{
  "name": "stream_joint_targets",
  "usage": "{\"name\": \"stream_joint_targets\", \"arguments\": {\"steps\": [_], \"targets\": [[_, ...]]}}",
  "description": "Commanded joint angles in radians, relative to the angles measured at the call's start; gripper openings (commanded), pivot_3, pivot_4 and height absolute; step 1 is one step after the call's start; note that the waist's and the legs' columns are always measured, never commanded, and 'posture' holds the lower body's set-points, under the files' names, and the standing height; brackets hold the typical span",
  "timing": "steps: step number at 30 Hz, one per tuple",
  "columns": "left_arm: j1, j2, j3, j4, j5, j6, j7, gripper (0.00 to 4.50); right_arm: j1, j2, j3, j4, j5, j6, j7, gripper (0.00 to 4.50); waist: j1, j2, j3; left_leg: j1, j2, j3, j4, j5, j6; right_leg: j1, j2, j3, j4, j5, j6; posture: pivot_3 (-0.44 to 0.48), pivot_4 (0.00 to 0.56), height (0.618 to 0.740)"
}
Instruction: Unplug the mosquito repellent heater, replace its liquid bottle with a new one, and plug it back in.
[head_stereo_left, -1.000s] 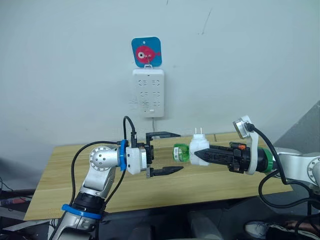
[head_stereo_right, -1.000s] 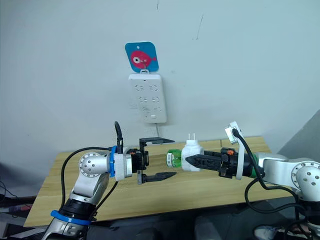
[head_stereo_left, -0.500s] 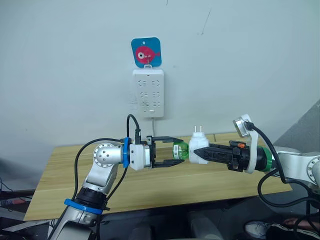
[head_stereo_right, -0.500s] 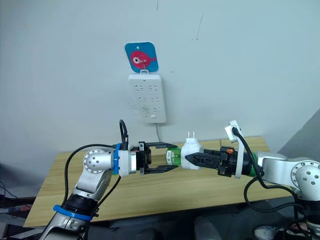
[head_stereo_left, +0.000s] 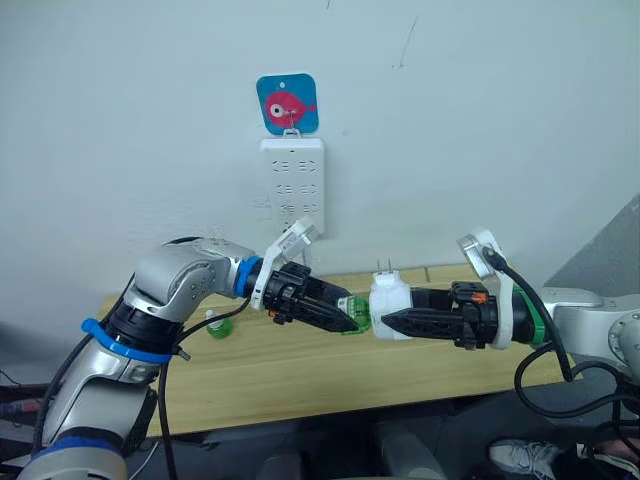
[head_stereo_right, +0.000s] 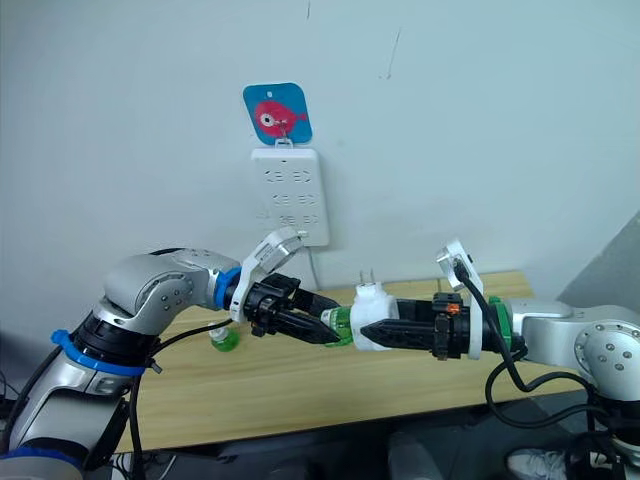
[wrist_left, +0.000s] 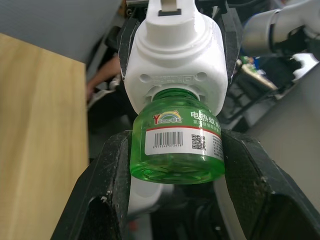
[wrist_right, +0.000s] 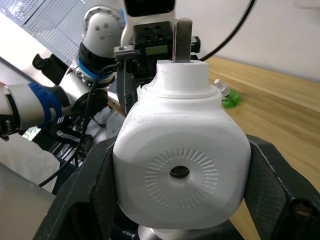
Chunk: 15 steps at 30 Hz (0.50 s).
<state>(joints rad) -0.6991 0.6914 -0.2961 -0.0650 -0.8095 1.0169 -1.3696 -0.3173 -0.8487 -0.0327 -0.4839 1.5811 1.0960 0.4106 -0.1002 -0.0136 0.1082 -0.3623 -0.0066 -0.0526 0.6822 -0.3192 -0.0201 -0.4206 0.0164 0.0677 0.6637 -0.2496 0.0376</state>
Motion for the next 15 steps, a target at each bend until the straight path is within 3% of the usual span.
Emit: {"name": "stream_joint_targets", "arguments": {"steps": [1, 6, 15], "targets": [[0.009, 0.01, 0.016, -0.034, 0.042, -0.099, -0.053, 3.02, 0.015, 0.011, 0.011, -0.059, 0.028, -0.004, -0.019, 2.97, 0.0, 0.0, 0.0, 0.0, 0.0, 0.0, 0.0, 0.0, 0.0, 0.0, 0.0, 0.001, 0.0, 0.0, 0.0, -0.142, 0.084, 0.74], [0.101, -0.028, 0.083, -0.076, 0.123, -0.328, -0.017, 4.48, 0.044, 0.005, -0.004, -0.047, 0.092, -0.015, -0.061, 2.97, 0.002, 0.0, 0.0, 0.0, 0.0, 0.001, 0.0, 0.0, 0.0, 0.0, -0.001, 0.004, 0.0, 0.001, -0.001, -0.141, 0.086, 0.74], [0.332, -0.039, 0.195, -0.062, 0.326, -0.876, -0.017, 4.49, 0.062, -0.014, -0.04, 0.01, 0.142, -0.028, -0.092, 2.97, 0.005, 0.0, 0.0, 0.001, 0.0, 0.002, 0.0, 0.0, 0.0, 0.001, -0.002, 0.005, 0.0, 0.002, -0.004, -0.132, 0.091, 0.74]]}}
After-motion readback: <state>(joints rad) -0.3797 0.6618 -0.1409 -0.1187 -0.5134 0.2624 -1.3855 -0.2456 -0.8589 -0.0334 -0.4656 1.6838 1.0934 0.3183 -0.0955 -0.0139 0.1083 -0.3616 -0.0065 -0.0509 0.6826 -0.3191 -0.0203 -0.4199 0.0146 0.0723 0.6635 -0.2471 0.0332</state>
